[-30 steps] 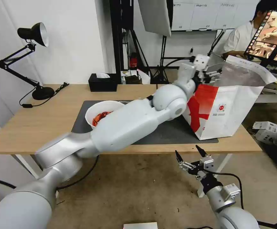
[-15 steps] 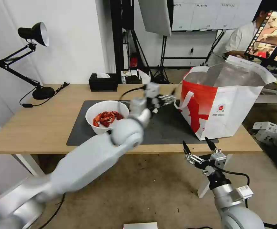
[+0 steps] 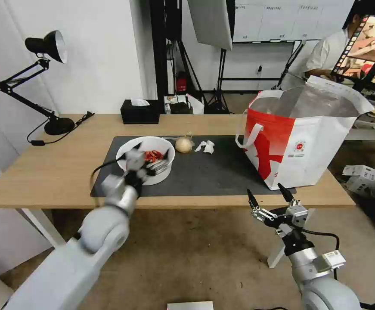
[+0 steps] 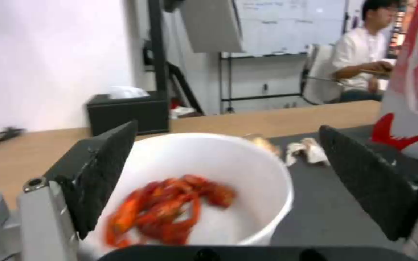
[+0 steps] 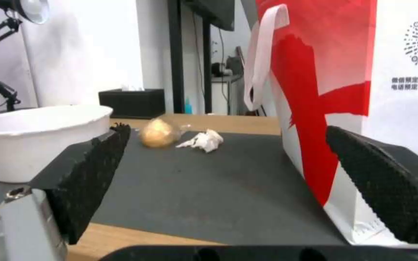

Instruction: Pick up the trash from the table and place it into the takeout bag.

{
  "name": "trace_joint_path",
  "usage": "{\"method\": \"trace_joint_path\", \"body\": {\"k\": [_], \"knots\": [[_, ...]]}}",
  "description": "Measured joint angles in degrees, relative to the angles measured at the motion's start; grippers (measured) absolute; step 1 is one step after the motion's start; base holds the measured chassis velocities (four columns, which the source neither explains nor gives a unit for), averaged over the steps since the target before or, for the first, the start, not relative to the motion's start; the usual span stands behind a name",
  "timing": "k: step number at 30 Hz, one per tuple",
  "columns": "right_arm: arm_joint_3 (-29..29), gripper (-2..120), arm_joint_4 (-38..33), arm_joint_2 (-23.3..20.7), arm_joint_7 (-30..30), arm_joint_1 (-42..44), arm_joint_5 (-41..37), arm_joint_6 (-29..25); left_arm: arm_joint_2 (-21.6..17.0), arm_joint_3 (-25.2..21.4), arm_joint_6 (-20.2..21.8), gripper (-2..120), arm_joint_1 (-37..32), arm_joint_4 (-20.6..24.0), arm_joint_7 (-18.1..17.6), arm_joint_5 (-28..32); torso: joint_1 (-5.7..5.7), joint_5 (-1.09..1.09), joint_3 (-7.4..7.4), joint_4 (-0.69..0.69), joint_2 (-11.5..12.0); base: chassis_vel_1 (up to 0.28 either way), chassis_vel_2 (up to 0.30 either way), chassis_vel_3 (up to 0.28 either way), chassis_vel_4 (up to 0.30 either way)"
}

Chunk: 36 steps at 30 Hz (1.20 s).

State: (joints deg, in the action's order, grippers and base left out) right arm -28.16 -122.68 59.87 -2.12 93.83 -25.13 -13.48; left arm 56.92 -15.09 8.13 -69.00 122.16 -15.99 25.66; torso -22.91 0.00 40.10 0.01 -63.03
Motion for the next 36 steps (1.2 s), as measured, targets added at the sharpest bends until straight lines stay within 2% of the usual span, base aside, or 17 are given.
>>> {"method": "trace_joint_path", "body": {"k": [2,4,6,8,10,11,15,25,36], "knots": [[-0.26,100,-0.05,0.33,0.2,0.48,-0.02,-0.12,2.47,-4.82,-1.02,100,-7.71,2.51,1.41,-2.89,0.0,-0.01,0.0,-0.03,0.0,0.0,0.0,0.0,0.0],[-0.26,100,-0.04,0.36,0.26,0.48,-0.02,-0.13,3.4,-6.34,-1.18,100,-9.98,3.15,1.76,-3.87,0.0,-0.01,0.0,-0.02,0.0,0.0,0.0,0.0,0.0],[-0.24,100,-0.14,0.37,0.29,0.5,-0.08,-0.13,5.82,-10.71,-1.9,100,-16.6,4.83,3.19,-6.52,0.0,0.02,0.0,-0.01,0.0,0.0,0.0,0.0,0.0],[-0.24,100,-0.3,0.3,0.3,0.52,-0.1,-0.07,6.5,-11.64,-2.26,100,-18.06,4.98,3.72,-7.07,0.0,0.02,0.0,0.0,0.0,0.0,0.0,0.0,0.0],[-0.38,100,-0.91,-0.12,0.2,0.6,-0.15,0.36,8.56,-14.29,-3.69,100,-22.34,5.08,6.15,-8.49,0.0,0.0,0.0,0.0,0.0,0.0,0.0,0.0,0.0],[-0.38,100,-0.91,-0.12,0.2,0.6,-0.15,0.36,8.56,-14.29,-3.69,100,-22.34,5.08,6.15,-8.49,0.0,0.0,0.0,0.0,0.0,0.0,0.0,0.0,0.0],[-0.45,100,-1.89,-0.57,-0.56,1.65,0.1,2.82,10.76,-17.13,-4.06,100,-26.14,4.68,9.94,-10.18,-0.01,0.0,0.01,-0.02,0.0,0.0,0.0,0.0,0.0],[-0.41,100,-1.48,0.92,-2.41,4.91,3.11,6.78,14.46,-18.16,-2.45,100,-31.08,4.69,12.07,-13.75,-0.01,0.01,0.01,-0.02,0.0,0.0,0.0,0.0,0.0],[0.34,100,-1.15,1.93,-6.38,5.56,5.14,8.41,14.83,-17.33,-2.89,100,-32.17,3.48,12.16,-15.05,-0.01,0.0,0.01,-0.02,0.0,0.0,0.0,0.0,0.0]]}}
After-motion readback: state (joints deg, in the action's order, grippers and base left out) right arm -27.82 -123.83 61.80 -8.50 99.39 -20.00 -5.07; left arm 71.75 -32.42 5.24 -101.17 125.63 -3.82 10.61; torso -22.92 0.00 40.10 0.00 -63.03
